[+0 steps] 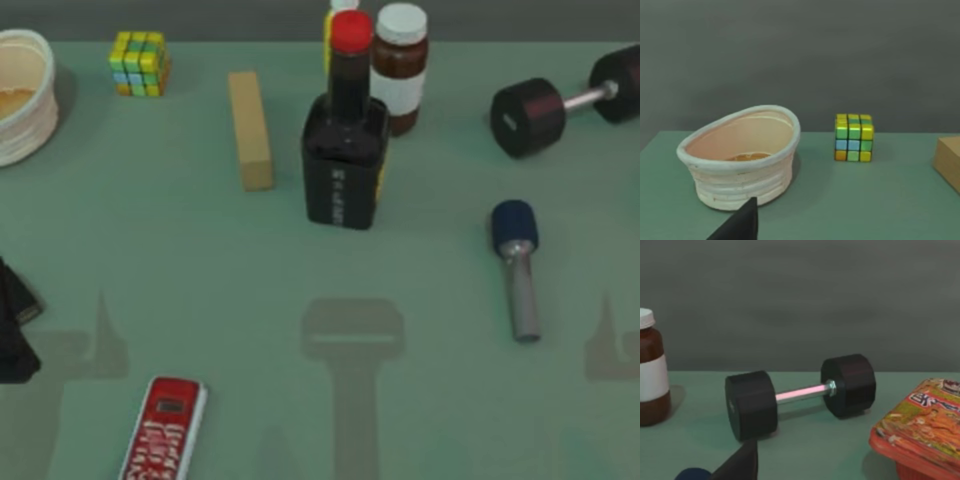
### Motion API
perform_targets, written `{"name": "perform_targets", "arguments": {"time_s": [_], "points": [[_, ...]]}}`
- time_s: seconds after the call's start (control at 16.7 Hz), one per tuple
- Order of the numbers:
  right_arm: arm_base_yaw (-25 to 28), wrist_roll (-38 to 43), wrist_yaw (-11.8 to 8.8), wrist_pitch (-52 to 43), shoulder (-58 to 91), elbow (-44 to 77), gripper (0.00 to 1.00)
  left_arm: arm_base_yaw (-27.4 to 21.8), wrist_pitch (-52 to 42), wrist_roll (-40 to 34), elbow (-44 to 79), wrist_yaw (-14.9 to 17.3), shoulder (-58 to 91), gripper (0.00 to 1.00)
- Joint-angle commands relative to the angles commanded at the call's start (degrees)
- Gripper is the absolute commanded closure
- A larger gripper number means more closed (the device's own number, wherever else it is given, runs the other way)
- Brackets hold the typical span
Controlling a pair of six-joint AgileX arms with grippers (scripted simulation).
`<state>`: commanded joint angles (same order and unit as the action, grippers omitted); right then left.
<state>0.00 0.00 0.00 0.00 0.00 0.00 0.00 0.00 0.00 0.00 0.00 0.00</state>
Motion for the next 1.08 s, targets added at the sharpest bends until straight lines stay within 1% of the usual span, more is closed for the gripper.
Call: {"name": "perform_targets", "arguments": {"time_s": [0.24,0.48,0.72,1.08], "points": [[0.48,0.40,-0.25,-1.39,1.86,1.54,0.00,0.00,0.00,0.00,0.00,0.00,0.00,0.00],[2.72,2.63,-1.23,-8.54,12.85,9.66,0.00,0.00,0.00,0.00,0.00,0.00,0.00,0.00],[5.95,6.52,-2.70,-18.55,32.55,22.88,0.00,0.00,0.00,0.00,0.00,0.00,0.00,0.00],[11.34,13.45,-5.89,-32.92,67.21,46.25,0.00,0.00,0.00,0.00,0.00,0.00,0.00,0.00]]}}
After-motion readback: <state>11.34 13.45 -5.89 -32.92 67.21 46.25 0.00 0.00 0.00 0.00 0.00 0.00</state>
